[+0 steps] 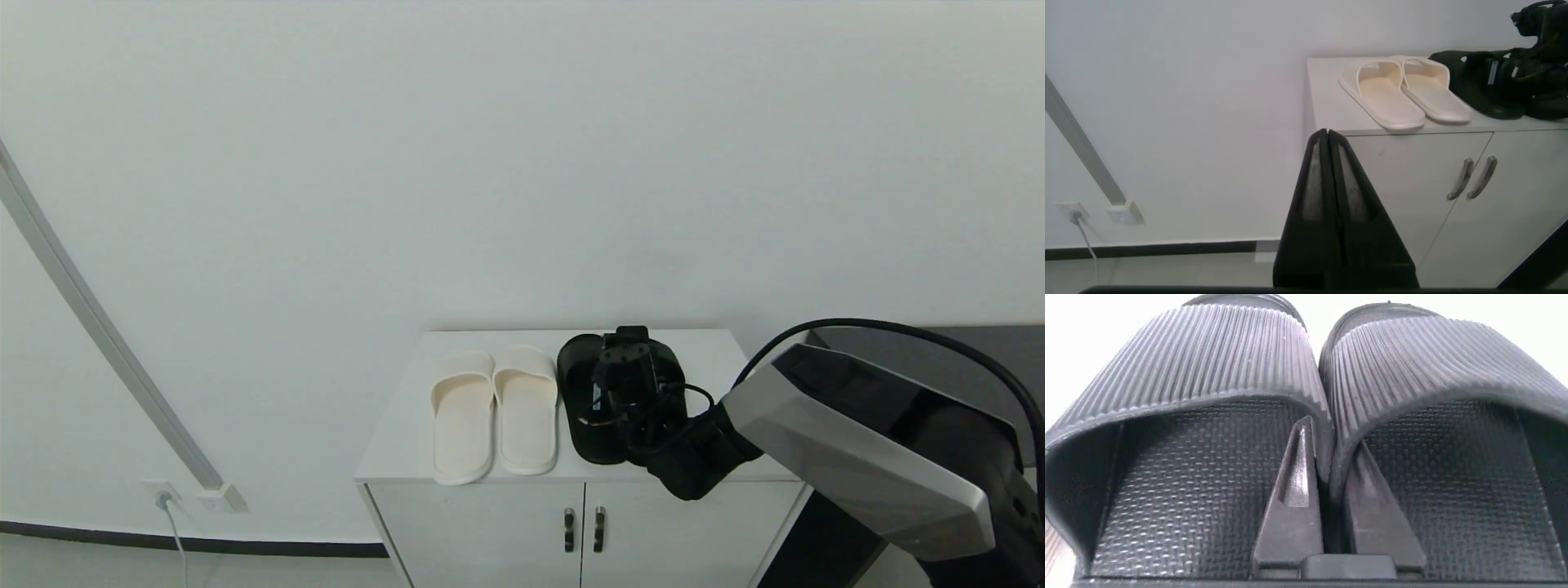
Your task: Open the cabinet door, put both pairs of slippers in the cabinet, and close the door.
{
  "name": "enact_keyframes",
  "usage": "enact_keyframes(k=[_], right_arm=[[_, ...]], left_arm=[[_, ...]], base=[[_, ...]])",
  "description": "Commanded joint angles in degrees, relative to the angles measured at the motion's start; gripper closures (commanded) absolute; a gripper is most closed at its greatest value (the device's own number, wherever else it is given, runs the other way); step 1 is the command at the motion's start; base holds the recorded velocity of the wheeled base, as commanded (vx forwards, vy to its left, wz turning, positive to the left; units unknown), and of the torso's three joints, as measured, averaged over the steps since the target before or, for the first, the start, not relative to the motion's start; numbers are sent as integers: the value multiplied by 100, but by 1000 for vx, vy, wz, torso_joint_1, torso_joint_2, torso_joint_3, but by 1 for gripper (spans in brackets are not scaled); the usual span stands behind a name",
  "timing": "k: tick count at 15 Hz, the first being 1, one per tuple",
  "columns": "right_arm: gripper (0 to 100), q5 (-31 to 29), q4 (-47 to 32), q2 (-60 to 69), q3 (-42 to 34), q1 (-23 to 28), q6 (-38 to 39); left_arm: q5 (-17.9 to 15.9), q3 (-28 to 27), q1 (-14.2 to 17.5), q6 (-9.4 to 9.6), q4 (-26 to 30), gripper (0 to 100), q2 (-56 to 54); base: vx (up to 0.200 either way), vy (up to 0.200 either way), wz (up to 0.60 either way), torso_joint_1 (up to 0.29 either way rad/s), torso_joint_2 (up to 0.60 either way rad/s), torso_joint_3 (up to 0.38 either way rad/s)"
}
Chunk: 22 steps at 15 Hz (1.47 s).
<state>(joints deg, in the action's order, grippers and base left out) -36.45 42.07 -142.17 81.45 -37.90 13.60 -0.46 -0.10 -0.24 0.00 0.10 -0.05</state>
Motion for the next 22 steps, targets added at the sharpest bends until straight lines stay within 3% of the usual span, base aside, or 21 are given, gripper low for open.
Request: enact_keyframes(k=[1,5,9,11,16,22], right_arm=[[100,-2,3,312,-226,-16,-42],[100,103,609,1385,-1526,-235,-394],[100,1061,1365,2668,-3293,-596,-833],[100,1957,1497,3547,-4251,-754,-930],[100,3496,1480,4874,-5402,-771,-1325],[100,3698,1638,4874,-5815,-728,-2283]], left_arm=[[2,1,-2,0,-1,100,5],[2,1,-2,0,-1,100,5],[2,1,-2,0,-1,100,5],[2,1,-2,9,-1,100,5],[2,1,-2,9,-1,100,5],[2,1,-2,0,-1,100,5]], base=[[0,0,0,0,0,0],[0,0,0,0,0,0],[0,0,0,0,0,0],[0,0,0,0,0,0],[0,0,0,0,0,0],[0,0,0,0,0,0]])
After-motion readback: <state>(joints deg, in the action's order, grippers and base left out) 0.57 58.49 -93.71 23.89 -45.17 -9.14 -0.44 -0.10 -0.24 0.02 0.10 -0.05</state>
